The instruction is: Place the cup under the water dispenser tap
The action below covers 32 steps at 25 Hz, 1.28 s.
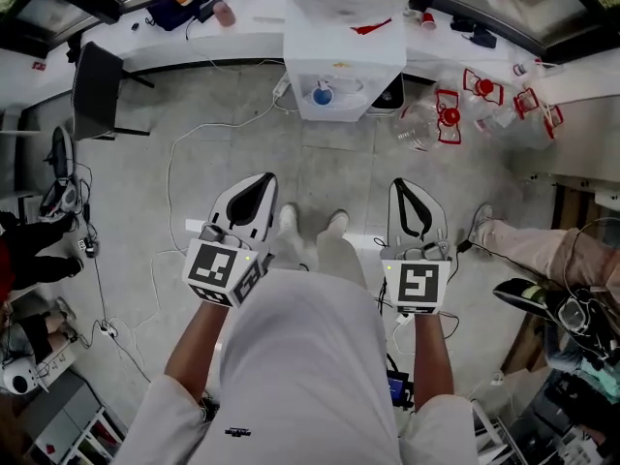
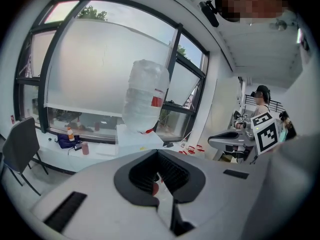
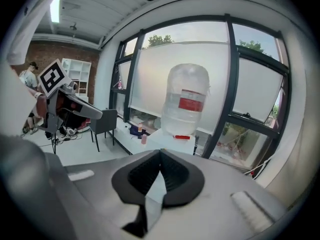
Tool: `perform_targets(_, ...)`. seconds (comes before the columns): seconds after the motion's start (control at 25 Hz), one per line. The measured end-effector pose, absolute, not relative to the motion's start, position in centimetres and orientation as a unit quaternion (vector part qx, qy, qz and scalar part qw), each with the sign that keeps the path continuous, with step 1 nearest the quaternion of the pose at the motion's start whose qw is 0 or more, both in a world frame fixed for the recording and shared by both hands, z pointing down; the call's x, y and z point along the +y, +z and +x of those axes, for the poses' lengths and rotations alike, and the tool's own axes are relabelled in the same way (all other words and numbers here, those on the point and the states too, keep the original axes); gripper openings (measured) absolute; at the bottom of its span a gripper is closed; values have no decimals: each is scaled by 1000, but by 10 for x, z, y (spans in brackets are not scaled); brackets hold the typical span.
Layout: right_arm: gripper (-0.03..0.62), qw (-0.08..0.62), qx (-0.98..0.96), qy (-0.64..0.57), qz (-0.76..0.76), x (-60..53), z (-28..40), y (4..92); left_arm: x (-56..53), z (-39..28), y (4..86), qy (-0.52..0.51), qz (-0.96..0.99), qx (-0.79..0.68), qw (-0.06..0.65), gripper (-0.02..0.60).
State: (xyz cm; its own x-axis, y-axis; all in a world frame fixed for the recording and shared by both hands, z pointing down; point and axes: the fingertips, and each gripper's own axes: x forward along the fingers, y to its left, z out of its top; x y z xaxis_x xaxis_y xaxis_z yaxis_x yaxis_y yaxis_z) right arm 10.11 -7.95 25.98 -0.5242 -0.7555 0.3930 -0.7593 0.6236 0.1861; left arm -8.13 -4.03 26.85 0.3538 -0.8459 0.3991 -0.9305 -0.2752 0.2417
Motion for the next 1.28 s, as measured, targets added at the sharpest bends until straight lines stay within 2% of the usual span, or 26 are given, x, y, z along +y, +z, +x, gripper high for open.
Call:
perform_targets(0.64,11,149,-849,32,506,-41,161,225,-20,-71,222,69,799,-569,182,2)
perform_targets(1.28,11,156,-844,20,513,-26,161,217,-18,-48,204,66,814,-552,169,2)
